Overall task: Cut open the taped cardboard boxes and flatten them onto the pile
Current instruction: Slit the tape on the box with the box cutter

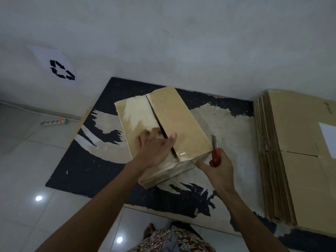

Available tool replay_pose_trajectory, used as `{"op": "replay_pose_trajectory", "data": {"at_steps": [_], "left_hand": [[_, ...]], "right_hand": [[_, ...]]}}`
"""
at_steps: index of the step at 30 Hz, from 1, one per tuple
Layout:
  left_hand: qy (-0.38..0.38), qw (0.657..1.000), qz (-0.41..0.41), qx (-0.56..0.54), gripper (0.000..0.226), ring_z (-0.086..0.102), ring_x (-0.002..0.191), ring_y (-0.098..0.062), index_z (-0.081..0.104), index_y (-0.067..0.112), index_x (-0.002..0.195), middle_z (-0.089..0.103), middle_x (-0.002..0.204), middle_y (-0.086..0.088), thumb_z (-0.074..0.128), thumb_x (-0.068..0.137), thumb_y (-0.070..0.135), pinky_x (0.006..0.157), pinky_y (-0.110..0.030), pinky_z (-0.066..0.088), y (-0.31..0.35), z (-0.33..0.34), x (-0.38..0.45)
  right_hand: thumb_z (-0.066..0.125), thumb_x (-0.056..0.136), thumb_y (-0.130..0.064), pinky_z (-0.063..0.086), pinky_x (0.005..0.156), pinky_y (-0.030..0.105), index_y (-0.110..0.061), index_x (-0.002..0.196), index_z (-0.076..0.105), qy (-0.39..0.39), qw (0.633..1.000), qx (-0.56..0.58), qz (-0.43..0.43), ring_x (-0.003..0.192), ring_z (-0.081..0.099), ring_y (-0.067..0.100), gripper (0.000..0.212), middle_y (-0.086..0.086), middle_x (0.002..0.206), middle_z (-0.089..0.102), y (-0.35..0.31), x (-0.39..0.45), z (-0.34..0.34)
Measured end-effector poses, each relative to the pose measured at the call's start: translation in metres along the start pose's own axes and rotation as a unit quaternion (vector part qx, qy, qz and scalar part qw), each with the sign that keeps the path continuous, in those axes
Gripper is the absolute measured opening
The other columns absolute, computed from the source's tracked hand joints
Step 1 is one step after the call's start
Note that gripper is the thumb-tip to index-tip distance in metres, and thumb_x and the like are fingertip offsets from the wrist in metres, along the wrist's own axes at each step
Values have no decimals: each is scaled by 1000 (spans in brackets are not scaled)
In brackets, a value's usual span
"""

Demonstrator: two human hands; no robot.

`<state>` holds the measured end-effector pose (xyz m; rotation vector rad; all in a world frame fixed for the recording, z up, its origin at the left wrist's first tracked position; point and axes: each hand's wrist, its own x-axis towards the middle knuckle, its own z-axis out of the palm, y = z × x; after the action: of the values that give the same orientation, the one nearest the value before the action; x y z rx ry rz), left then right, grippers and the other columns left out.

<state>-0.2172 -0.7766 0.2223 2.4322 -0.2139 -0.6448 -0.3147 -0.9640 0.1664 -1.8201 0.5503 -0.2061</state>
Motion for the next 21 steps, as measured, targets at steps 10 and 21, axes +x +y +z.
{"op": "replay_pose_trajectory", "data": {"at_steps": [10,21], "left_hand": [[49,988,110,98,47,24,132,-23,77,19,89,34,138,-2,45,100,51,104,-43,21,-20,-5,19],[124,959,-248,64,133,-7,148,-50,-6,13,156,-15,161,-25,49,65,93,110,-74,9,-27,-35,38]], "right_hand": [[89,69,-25,35,59,31,-17,62,43,18,999,21,44,57,37,14,47,-1,60,38,5,12,8],[94,61,-30,44,54,23,-7,88,70,-221,974,20,50,55,54,9,44,-8,58,58,7,-13,-5]]}}
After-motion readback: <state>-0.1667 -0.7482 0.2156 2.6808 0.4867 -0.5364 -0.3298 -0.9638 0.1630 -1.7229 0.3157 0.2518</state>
